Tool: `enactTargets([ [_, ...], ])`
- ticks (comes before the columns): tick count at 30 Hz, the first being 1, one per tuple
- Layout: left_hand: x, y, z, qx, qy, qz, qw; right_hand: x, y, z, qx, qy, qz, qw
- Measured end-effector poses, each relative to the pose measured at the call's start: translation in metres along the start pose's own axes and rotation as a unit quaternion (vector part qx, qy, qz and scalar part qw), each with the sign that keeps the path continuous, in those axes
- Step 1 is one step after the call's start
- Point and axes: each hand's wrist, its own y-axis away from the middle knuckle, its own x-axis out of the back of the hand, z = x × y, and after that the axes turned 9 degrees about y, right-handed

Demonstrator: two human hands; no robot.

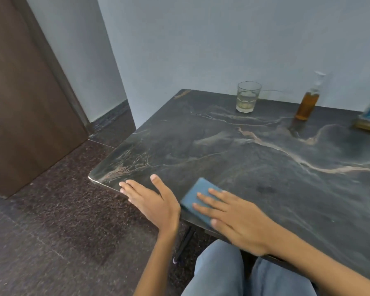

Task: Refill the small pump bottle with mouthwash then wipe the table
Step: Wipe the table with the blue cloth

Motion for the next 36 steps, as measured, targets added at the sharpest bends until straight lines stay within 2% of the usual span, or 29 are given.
enactTargets([
  [4,-0.005,0.023,0.005,-0.03,-0.05,-0.022,0.998,0.016,0.009,0.065,-0.127,0.033,-0.044,0.99],
  [8,-0.007,0.04,0.008,-0.065,-0.077,-0.037,0.994,0.013,-0.053,0.067,-0.261,0.054,-0.047,0.963],
  [10,-0.007,0.041,0.009,-0.062,-0.087,-0.039,0.994,0.005,-0.066,0.041,-0.242,0.063,-0.016,0.968],
  [12,-0.006,0.039,0.007,-0.052,-0.094,-0.035,0.994,0.0,-0.053,0.012,-0.178,0.06,0.011,0.982],
  [15,-0.005,0.038,0.007,-0.042,-0.091,-0.028,0.995,0.001,0.006,-0.018,-0.102,0.022,0.018,0.994],
  [17,-0.004,0.038,0.008,-0.044,-0.095,-0.028,0.994,0.004,0.05,-0.019,-0.112,0.023,0.017,0.993],
  [21,-0.006,0.04,0.01,-0.048,-0.125,-0.038,0.99,0.014,0.088,0.036,-0.261,0.036,-0.012,0.965],
  [24,-0.006,0.042,0.013,-0.046,-0.173,-0.068,0.981,0.02,0.056,0.083,-0.383,0.045,-0.042,0.922],
  [26,-0.007,0.046,0.016,-0.041,-0.206,-0.089,0.974,0.023,0.014,0.093,-0.421,0.032,-0.068,0.904],
  [28,-0.008,0.052,0.021,-0.043,-0.223,-0.108,0.968,0.018,-0.023,0.079,-0.409,0.029,-0.061,0.91],
  [31,-0.011,0.062,0.027,-0.055,-0.23,-0.143,0.961,0.003,-0.032,0.024,-0.307,0.028,-0.013,0.951],
  [34,-0.016,0.072,0.029,-0.076,-0.23,-0.182,0.953,0.001,0.018,-0.022,-0.22,0.006,0.017,0.975],
  [36,-0.019,0.08,0.029,-0.092,-0.234,-0.203,0.946,0.005,0.063,-0.031,-0.231,0.021,0.033,0.972],
])
